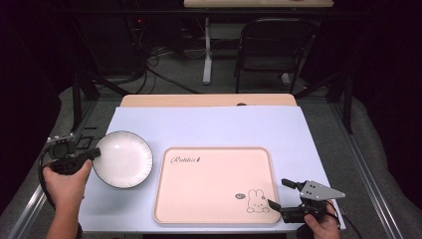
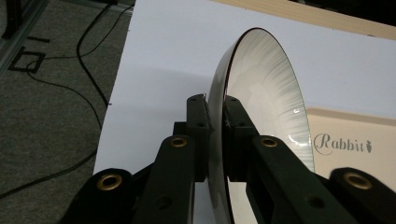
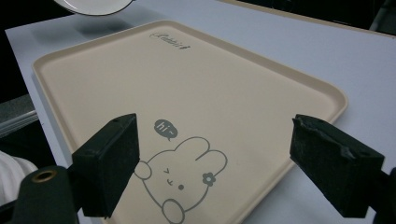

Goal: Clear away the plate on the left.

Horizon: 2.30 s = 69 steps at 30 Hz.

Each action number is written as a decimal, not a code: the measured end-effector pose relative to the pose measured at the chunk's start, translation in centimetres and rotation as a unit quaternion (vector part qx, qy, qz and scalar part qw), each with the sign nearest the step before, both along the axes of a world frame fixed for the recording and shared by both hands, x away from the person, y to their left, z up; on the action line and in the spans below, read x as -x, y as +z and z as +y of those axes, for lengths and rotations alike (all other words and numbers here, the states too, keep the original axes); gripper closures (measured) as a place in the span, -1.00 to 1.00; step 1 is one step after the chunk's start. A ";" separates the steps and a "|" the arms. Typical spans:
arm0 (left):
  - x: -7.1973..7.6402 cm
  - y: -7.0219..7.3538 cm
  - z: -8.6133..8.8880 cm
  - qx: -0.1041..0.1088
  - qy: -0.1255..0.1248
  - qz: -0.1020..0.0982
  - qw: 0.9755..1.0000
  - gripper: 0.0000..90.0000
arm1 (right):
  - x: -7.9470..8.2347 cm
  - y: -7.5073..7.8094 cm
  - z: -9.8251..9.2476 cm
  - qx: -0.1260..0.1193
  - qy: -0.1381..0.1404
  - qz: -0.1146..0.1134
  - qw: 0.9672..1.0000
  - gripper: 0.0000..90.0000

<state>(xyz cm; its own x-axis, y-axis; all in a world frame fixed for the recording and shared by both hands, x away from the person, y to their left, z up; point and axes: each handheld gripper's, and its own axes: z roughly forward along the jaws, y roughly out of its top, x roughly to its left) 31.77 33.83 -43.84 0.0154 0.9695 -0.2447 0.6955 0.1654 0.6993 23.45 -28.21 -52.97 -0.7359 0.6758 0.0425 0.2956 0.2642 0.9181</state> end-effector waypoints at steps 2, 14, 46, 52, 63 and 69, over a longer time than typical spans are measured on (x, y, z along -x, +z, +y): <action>-0.1 0.2 -0.1 0.000 -0.002 -0.003 1.000 0.85 | 0.0 0.0 0.0 0.000 0.000 0.000 1.000 -0.66; -1.0 1.3 -1.9 0.004 -0.026 -0.012 1.000 0.84 | 0.0 0.0 0.0 0.000 0.000 0.000 1.000 -0.66; -5.9 1.4 -16.4 0.025 -0.182 -0.012 0.983 0.82 | -0.1 0.0 0.0 -0.001 0.000 0.001 1.000 -0.66; -6.1 1.5 -18.3 0.026 -0.202 -0.012 0.979 0.82 | 0.0 0.0 0.0 -0.001 0.000 0.001 1.000 -0.66; -6.1 0.9 -21.2 0.039 -0.237 -0.009 0.971 0.82 | 0.0 0.0 -0.1 -0.002 0.001 0.000 1.000 -0.66; -5.7 0.1 -22.1 0.043 -0.248 0.002 0.968 0.82 | 0.0 0.0 -0.1 -0.002 0.001 0.000 1.000 -0.66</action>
<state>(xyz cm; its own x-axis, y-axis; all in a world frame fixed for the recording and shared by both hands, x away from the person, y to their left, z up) 37.49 11.75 -43.72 0.4734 0.8189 -0.3245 0.7066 -0.1331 0.6950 23.47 -28.28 -53.01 -0.7379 0.6734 0.0450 0.2949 0.2618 0.9190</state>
